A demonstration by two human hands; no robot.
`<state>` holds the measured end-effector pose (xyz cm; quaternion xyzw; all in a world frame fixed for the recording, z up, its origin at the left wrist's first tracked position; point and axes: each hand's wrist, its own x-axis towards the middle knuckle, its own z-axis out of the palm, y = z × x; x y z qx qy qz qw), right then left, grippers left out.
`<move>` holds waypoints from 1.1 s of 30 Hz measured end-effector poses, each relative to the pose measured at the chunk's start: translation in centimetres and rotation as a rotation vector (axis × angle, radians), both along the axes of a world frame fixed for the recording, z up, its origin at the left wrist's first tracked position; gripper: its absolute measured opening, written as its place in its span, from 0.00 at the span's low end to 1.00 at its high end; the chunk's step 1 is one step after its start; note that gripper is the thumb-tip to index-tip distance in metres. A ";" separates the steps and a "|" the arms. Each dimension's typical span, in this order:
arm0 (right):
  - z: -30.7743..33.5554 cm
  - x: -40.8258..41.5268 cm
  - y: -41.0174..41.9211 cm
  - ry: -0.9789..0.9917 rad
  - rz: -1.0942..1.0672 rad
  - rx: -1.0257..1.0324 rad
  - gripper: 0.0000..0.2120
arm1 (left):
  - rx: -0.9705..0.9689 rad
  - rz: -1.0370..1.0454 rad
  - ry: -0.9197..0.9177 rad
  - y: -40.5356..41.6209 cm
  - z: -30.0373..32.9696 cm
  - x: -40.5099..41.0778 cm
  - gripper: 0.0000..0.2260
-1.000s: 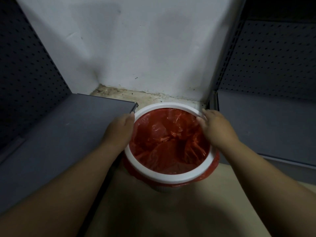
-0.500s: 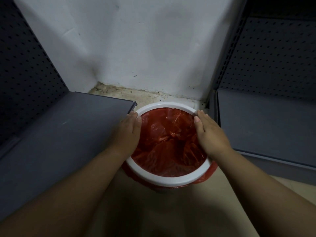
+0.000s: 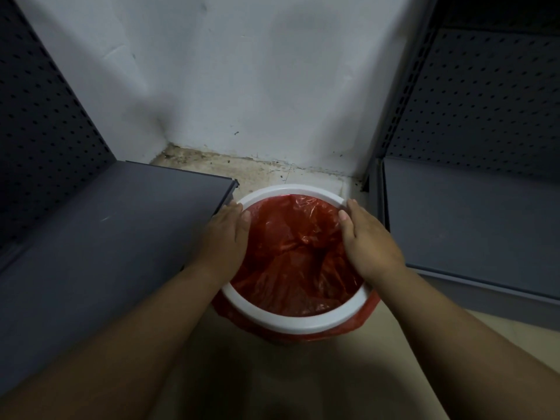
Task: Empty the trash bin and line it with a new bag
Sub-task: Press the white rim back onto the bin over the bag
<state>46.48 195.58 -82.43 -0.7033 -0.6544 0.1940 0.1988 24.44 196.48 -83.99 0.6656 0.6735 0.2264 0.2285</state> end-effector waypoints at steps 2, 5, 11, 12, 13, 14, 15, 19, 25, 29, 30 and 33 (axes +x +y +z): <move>-0.3 0.0 0.0 -0.009 0.000 0.008 0.22 | 0.004 0.006 -0.016 -0.1 -0.1 0.0 0.23; -0.8 0.1 0.1 -0.030 -0.001 0.005 0.25 | 0.010 -0.012 0.031 -0.2 0.0 0.1 0.23; -0.9 0.2 0.3 -0.143 0.009 -0.030 0.29 | 0.076 -0.012 0.267 -0.7 0.3 0.6 0.25; -0.8 0.1 0.2 -0.191 0.001 -0.050 0.30 | 0.092 -0.016 0.280 -0.9 0.4 1.0 0.25; -0.8 -0.2 0.0 -0.220 -0.015 -0.064 0.31 | 0.104 -0.023 0.268 -1.2 0.4 1.4 0.25; -0.7 -0.6 -0.4 -0.229 -0.023 -0.066 0.32 | 0.113 -0.031 0.238 -1.4 0.5 1.9 0.25; -0.6 -1.2 -0.9 -0.225 -0.016 -0.051 0.32 | 0.114 -0.034 0.201 -1.7 0.6 2.4 0.24; -0.9 -3.1 -3.6 -0.181 0.079 0.002 0.29 | 0.100 -0.050 0.164 -2.9 0.4 3.9 0.24; -1.5 -3.0 -3.7 -0.162 0.091 0.016 0.27 | 0.091 -0.008 0.053 -2.9 0.5 4.0 0.22; -1.3 -3.0 -3.4 -0.152 0.125 -0.039 0.27 | 0.093 -0.018 -0.026 -2.9 0.8 3.8 0.21; -1.1 -2.8 -3.2 -0.140 0.121 -0.026 0.27 | 0.094 -0.008 -0.063 -2.8 1.0 3.6 0.21; -0.3 -1.6 -1.7 -0.150 0.054 0.076 0.27 | 0.086 0.032 -0.135 -2.0 1.6 2.6 0.21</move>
